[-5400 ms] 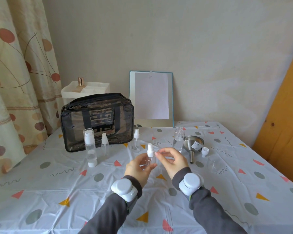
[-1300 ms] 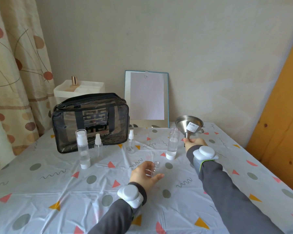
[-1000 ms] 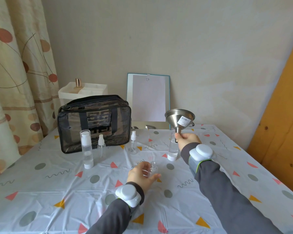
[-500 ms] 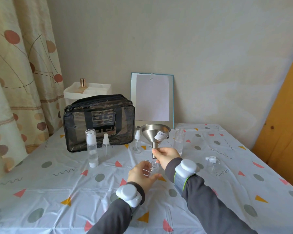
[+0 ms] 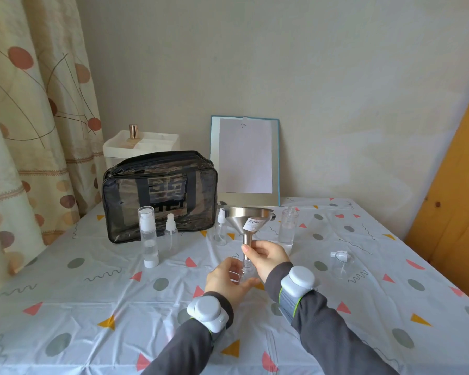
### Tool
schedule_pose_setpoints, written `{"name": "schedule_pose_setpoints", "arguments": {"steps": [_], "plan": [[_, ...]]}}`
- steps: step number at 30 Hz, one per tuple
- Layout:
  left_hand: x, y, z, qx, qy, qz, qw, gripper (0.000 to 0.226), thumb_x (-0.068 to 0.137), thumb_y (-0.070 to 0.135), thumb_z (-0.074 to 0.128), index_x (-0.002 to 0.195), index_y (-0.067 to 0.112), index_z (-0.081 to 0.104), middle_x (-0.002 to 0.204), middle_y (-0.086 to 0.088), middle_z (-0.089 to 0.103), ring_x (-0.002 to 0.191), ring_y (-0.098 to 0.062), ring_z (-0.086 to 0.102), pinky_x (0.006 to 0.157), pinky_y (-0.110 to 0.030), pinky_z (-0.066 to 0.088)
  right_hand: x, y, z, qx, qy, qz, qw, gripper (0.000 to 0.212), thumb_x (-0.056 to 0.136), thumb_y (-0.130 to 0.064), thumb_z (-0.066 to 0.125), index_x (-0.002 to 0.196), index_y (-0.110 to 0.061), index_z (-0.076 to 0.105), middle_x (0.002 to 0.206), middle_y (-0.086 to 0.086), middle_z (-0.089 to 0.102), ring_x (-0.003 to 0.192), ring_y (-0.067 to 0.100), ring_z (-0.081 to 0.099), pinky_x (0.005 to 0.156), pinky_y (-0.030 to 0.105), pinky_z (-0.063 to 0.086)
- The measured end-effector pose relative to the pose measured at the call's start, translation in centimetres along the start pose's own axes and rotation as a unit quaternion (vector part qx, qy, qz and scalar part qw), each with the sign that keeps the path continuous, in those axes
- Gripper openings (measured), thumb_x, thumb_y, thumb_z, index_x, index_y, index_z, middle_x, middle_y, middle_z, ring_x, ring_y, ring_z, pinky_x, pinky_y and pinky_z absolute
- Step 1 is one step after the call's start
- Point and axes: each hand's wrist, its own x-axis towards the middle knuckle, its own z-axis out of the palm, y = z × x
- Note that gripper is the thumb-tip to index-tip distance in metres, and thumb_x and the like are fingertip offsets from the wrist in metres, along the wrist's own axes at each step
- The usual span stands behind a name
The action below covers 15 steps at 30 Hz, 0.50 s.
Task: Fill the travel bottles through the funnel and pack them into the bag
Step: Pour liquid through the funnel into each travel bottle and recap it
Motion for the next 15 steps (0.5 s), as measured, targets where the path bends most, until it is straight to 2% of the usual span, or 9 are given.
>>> {"name": "schedule_pose_setpoints", "arguments": {"steps": [4, 10, 12, 15], "plan": [[0.0, -0.1, 0.0, -0.008, 0.004, 0.002, 1.000, 0.033, 0.063, 0.035, 0.079, 0.077, 0.036, 0.049, 0.078, 0.013, 0.059, 0.070, -0.002, 0.057, 0.057, -0.006, 0.042, -0.5, 0.2, 0.1, 0.019, -0.010, -0.012, 1.000, 0.011, 0.084, -0.020, 0.066, 0.093, -0.013, 0.065, 0.085, -0.001, 0.067, 0.083, 0.013, 0.062, 0.083, 0.030, 0.051], [-0.2, 0.0, 0.0, -0.019, -0.001, -0.002, 1.000, 0.032, 0.063, 0.036, 0.079, 0.077, 0.035, 0.051, 0.081, 0.011, 0.060, 0.076, -0.010, 0.061, 0.069, -0.022, 0.053, -1.1, 0.5, -0.3, 0.026, -0.022, -0.034, 0.999, 0.008, 0.084, -0.019, 0.066, 0.091, -0.019, 0.064, 0.085, -0.005, 0.065, 0.082, 0.008, 0.060, 0.081, 0.039, 0.051], [-0.2, 0.0, 0.0, -0.024, -0.002, -0.002, 1.000, 0.033, 0.062, 0.037, 0.080, 0.076, 0.035, 0.051, 0.081, 0.011, 0.060, 0.076, -0.008, 0.061, 0.068, -0.021, 0.052, -1.1, 0.7, -0.5, 0.031, -0.019, -0.041, 0.999, 0.007, 0.083, -0.018, 0.067, 0.088, -0.021, 0.064, 0.083, -0.005, 0.065, 0.080, 0.008, 0.059, 0.073, 0.034, 0.052], [-0.2, 0.0, 0.0, -0.024, -0.004, 0.003, 1.000, 0.034, 0.061, 0.038, 0.081, 0.075, 0.036, 0.050, 0.081, 0.011, 0.060, 0.076, -0.007, 0.060, 0.068, -0.018, 0.051, -1.2, 1.0, -0.7, 0.039, -0.015, -0.049, 0.998, 0.008, 0.081, -0.018, 0.069, 0.085, -0.023, 0.064, 0.082, -0.004, 0.065, 0.072, 0.000, 0.059, 0.054, 0.016, 0.048]]}}
